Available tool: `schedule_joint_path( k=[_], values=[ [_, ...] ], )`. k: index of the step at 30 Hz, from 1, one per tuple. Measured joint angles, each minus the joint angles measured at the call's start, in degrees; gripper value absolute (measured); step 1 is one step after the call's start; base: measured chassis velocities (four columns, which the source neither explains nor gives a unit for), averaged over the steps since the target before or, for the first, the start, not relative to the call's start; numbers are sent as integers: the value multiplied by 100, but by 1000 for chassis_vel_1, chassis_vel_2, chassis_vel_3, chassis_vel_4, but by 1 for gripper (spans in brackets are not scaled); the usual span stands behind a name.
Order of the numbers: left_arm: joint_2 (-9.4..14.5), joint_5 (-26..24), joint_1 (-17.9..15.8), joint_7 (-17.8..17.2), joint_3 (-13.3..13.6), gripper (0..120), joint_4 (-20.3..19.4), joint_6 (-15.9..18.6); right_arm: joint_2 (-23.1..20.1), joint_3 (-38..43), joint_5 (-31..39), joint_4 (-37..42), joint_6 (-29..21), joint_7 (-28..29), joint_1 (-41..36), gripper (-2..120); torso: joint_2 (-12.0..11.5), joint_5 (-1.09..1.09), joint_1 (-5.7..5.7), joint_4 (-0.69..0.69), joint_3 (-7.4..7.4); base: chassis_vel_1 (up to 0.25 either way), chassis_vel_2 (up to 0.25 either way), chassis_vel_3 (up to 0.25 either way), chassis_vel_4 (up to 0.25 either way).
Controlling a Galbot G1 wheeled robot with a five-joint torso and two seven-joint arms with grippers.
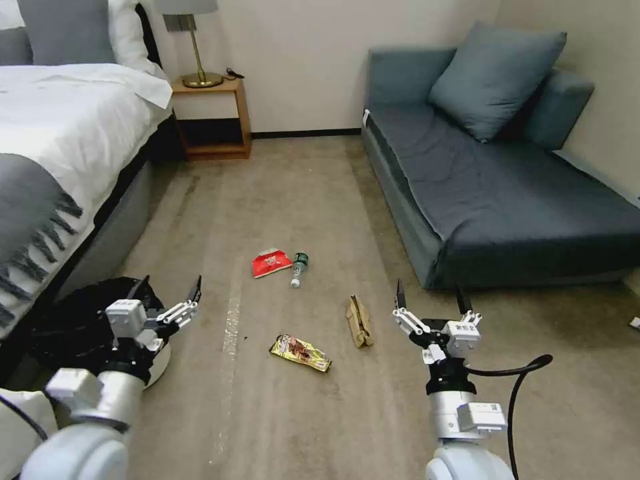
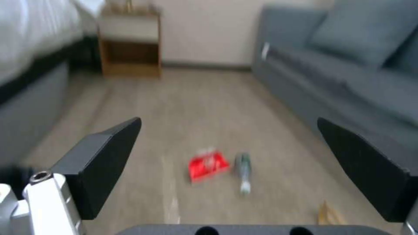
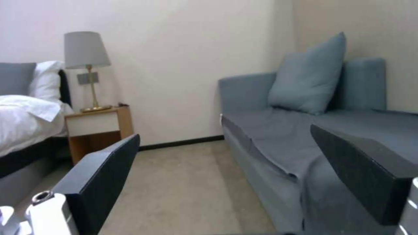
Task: Pick up the trash bin, then pick up the garbage on the floor and place it into the trash bin.
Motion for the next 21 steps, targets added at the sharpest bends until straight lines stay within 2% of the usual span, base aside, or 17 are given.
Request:
schedule_joint_path(
  k=[1,4,5,7,10,11,13,15,16,19,20,21],
  values=[
    [0,0,0,0,0,100,0,0,0,0,0,0,0,0,0,100,0,0,0,0,0,0,0,0,0],
    [365,-320,-173,-33,-223,100,538,267,-67,197,244,-117,23,-5,43,100,0,-1,0,1,0,0,0,0,0],
    [365,-320,-173,-33,-223,100,538,267,-67,197,244,-117,23,-5,43,100,0,-1,0,1,0,0,0,0,0],
    [421,-328,-311,-162,-390,100,816,335,-131,326,417,-211,52,-10,66,100,0,-2,0,1,0,0,0,0,0],
    [380,-243,-471,-470,-679,100,1028,499,-198,409,554,-335,74,-11,121,100,0,-1,0,0,0,0,0,0,0],
    [380,-243,-471,-470,-679,100,1028,499,-198,409,554,-335,74,-11,121,100,0,-1,0,0,0,0,0,0,0],
    [372,-246,-551,-648,-913,100,1179,666,-225,394,578,-404,84,-10,164,100,0,-1,0,1,0,0,0,0,0],
    [465,-323,-636,-670,-1125,100,1422,812,-247,321,578,-446,88,-10,200,100,0,-1,0,2,0,0,0,0,0],
    [465,-323,-636,-670,-1125,100,1422,812,-247,321,578,-446,88,-10,200,100,0,-1,0,2,0,0,0,0,0],
    [674,-536,-921,-707,-1266,100,1977,1043,-270,215,555,-483,90,-11,231,100,0,-1,0,1,0,0,0,0,0],
    [674,-536,-921,-707,-1266,100,1977,1043,-270,215,555,-483,90,-11,231,100,0,-1,0,1,0,0,0,0,0],
    [725,-566,-1040,-740,-1271,100,2195,1113,-275,196,545,-488,90,-10,231,100,0,-1,0,1,0,0,0,0,0]
  ],
)
